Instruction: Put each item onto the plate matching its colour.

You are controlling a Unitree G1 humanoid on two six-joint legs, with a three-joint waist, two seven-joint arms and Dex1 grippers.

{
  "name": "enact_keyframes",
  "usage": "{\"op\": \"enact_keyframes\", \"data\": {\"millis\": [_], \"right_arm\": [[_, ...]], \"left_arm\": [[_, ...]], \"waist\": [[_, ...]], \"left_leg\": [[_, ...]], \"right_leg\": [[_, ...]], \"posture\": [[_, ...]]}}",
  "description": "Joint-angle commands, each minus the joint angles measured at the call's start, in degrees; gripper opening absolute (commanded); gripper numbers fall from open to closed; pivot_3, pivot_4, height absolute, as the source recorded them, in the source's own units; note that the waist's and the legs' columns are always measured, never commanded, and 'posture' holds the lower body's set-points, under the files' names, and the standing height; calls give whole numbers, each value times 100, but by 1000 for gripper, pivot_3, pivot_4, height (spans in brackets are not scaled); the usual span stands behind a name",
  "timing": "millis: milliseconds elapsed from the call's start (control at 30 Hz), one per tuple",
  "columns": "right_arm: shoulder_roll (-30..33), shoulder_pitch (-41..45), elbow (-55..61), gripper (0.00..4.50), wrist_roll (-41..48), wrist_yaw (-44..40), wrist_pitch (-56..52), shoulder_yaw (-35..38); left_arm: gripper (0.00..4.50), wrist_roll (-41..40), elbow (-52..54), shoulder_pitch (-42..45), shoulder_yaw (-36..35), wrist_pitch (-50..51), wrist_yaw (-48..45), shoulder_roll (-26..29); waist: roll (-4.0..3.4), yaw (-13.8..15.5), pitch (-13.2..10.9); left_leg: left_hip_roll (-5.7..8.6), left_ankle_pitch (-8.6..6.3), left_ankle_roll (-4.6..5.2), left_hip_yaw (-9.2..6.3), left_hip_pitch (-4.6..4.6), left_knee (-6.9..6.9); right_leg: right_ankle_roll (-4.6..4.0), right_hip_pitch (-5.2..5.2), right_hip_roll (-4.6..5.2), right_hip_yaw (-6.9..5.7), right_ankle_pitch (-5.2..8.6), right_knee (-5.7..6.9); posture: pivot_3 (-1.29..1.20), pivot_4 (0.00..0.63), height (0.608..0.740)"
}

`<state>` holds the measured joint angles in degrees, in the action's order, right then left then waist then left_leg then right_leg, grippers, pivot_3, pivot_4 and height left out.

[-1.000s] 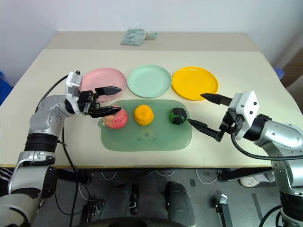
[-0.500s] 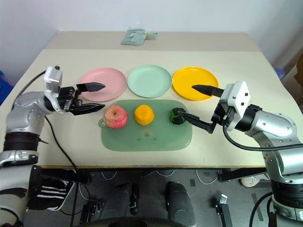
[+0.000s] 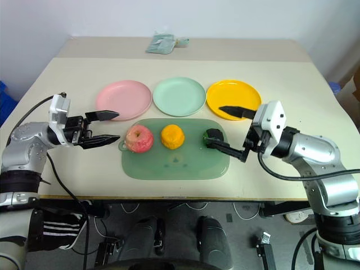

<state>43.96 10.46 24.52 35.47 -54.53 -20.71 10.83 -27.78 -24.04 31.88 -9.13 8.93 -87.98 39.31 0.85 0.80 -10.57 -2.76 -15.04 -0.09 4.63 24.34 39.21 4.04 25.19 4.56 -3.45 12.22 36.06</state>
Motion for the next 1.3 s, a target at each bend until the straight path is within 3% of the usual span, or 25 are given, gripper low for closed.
{"op": "enact_keyframes", "data": {"millis": [33, 767, 933, 1100, 1300], "right_arm": [[117, -10, 370, 4465, 295, -7, -157, 222], [168, 56, 571, 4465, 123, 208, -151, 279], [169, 46, 579, 4500, 100, 214, -144, 306], [155, 66, 560, 4500, 76, 231, -129, 301], [-74, 464, 301, 4500, -255, 671, 41, 175]], "left_arm": [[4500, 166, -125, 200, 97, -369, -9, -27], [4500, 1141, -1326, 542, 910, -1605, 270, -875], [3373, 1081, -1118, 559, 852, -1517, 340, -897], [3373, 743, -1036, 766, 552, -1049, 597, -930], [3373, 681, -1466, 1273, -13, -1000, 1746, -903]], "waist": [[0, -6, 0], [1, -5, 1], [1, -1, 1], [1, -5, 1], [3, -13, -1]], "left_leg": [[0, 0, 0, 0, 0, 0], [0, 0, 0, 0, -1, 0], [0, 0, 0, -1, -1, 0], [0, 0, 0, -2, -1, 0], [0, 0, 0, -3, 0, 1]], "right_leg": [[0, 0, 0, 0, 0, 0], [5, 0, -1, 0, -3, 1], [5, 0, -1, 0, -3, 1], [6, 0, -1, 0, -3, 2], [17, 0, -2, -1, -10, 2]], "posture": [[0, 150, 740], [0, 150, 740], [0, 150, 740], [0, 150, 740], [0, 150, 740]]}}
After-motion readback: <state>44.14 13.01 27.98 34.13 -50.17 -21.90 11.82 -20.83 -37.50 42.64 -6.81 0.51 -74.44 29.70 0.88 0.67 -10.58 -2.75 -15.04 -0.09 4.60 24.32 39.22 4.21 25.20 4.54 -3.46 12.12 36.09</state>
